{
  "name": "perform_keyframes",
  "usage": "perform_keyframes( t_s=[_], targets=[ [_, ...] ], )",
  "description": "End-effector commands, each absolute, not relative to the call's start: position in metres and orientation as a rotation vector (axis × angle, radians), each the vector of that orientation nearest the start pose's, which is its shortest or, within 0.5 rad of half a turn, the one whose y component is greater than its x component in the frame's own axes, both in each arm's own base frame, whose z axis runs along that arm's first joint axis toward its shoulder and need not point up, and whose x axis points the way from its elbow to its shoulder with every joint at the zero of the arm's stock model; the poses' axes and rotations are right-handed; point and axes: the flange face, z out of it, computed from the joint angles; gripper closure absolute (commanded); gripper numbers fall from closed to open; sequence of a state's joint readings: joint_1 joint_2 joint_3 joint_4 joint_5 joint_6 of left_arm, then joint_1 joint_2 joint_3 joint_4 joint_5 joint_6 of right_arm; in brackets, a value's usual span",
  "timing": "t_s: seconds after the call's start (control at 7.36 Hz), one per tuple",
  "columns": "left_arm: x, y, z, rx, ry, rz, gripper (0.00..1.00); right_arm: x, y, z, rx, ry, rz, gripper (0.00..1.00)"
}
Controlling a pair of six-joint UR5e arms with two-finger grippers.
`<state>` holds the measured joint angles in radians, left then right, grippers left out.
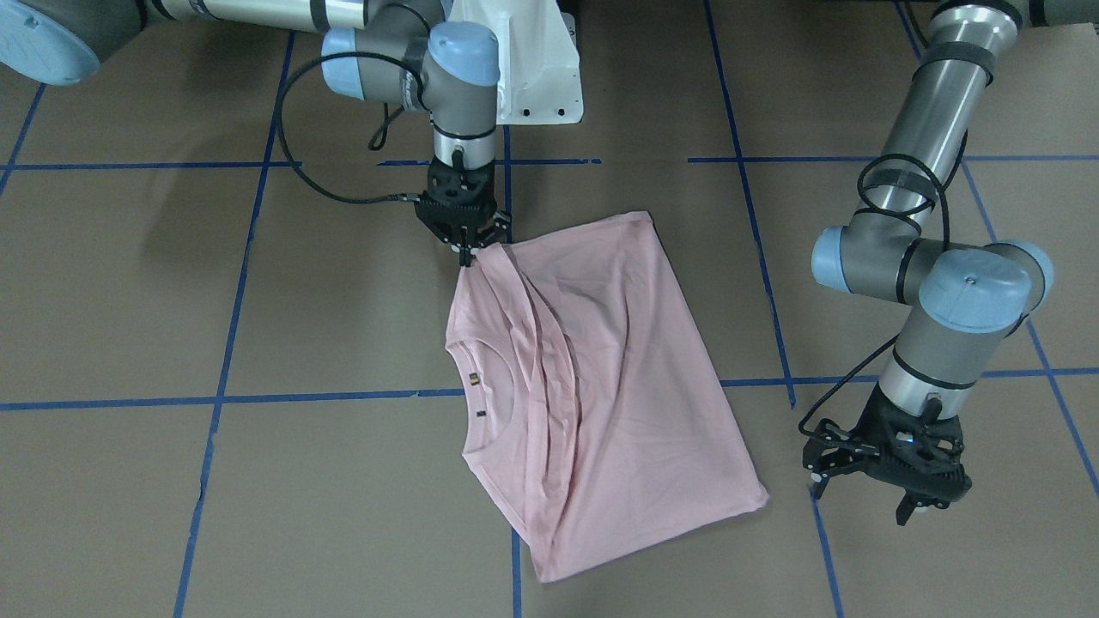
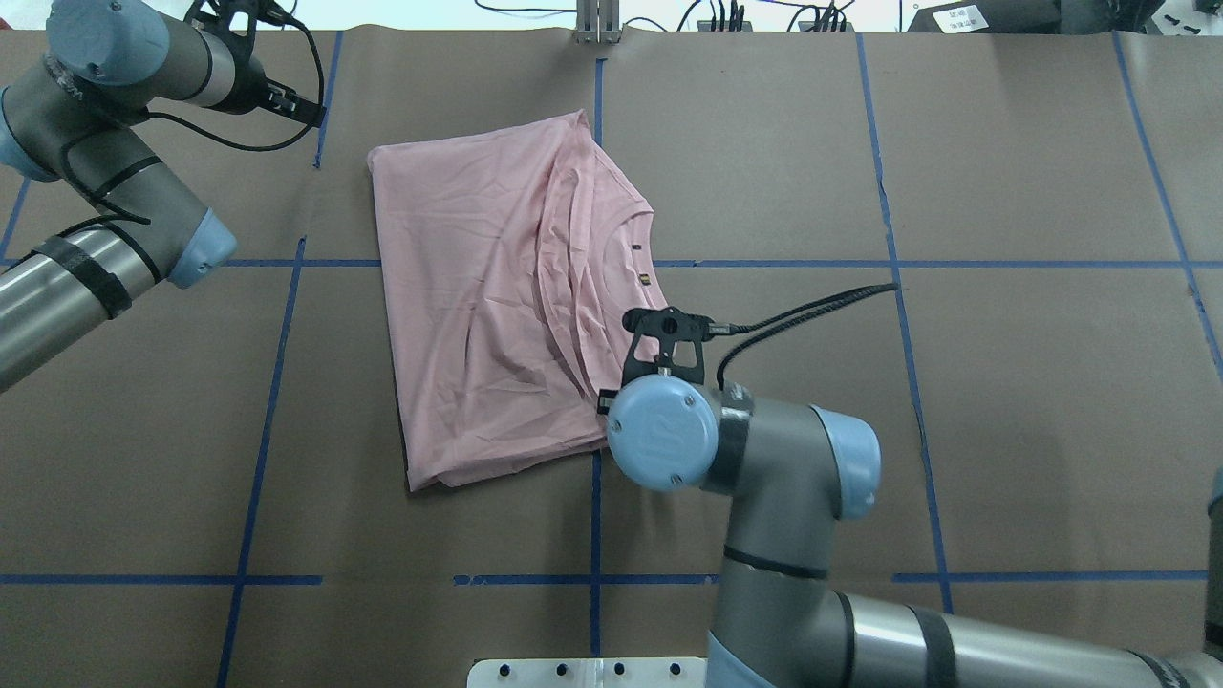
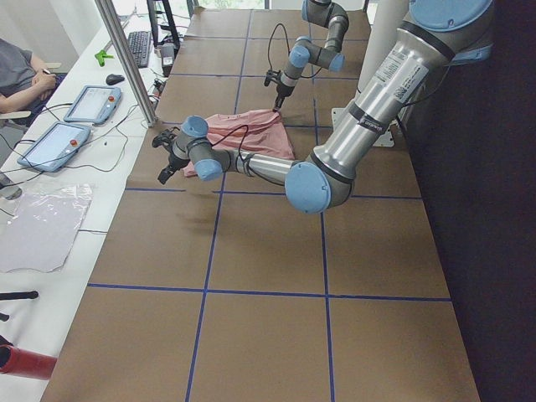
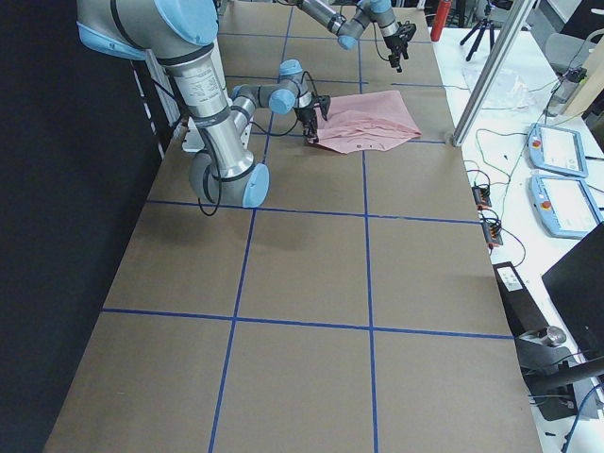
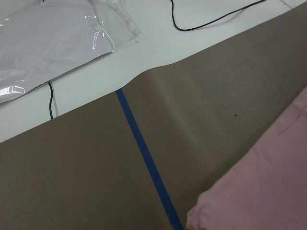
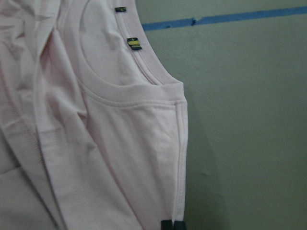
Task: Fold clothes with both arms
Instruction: 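Press the right gripper on the shirt and drag it toward the robot, then bring the left gripper to the shirt's near corner while the right holds the other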
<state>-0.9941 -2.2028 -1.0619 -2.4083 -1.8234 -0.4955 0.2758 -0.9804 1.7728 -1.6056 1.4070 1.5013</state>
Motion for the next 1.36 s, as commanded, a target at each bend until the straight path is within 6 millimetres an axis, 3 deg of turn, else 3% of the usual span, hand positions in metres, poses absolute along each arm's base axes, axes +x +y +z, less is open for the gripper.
perform_keyframes(
  t_s=[0.0, 0.14, 0.27, 0.41, 0.68, 0.81, 0.95, 1.09, 1.22],
  targets=[
    [0.334, -0.708, 0.427, 0.71, 0.694, 0.198, 0.0, -0.565, -0.237, 0.256, 0.303, -0.712, 0.226, 1.0],
    [0.334, -0.707, 0.424, 0.71, 0.696, 0.199, 0.0, -0.569, -0.227, 0.255, 0.333, -0.711, 0.226, 1.0],
    [0.335, -0.707, 0.42, 0.715, 0.699, 0.201, 0.0, -0.569, -0.224, 0.255, 0.334, -0.713, 0.222, 0.01],
    [0.335, -0.7, 0.419, 0.716, 0.705, 0.205, 0.0, -0.564, -0.224, 0.244, 0.327, -0.738, 0.216, 0.0],
    [0.338, -0.668, 0.4, 0.652, 0.826, 0.138, 0.0, -0.521, -0.237, 0.214, 0.32, -0.825, 0.193, 0.0],
    [0.337, -0.642, 0.373, 0.616, 0.896, 0.07, 0.0, -0.507, -0.241, 0.206, 0.317, -0.86, 0.197, 0.0],
    [0.36, -0.581, 0.352, 0.554, 0.966, 0.051, 0.0, -0.5, -0.244, 0.216, 0.327, -0.902, 0.195, 0.0],
    [0.369, -0.518, 0.31, 0.463, 1.017, 0.003, 0.0, -0.489, -0.254, 0.233, 0.31, -0.925, 0.175, 0.0],
    [0.383, -0.45, 0.274, 0.386, 1.027, -0.016, 0.0, -0.48, -0.27, 0.235, 0.302, -0.921, 0.191, 0.0]
  ],
)
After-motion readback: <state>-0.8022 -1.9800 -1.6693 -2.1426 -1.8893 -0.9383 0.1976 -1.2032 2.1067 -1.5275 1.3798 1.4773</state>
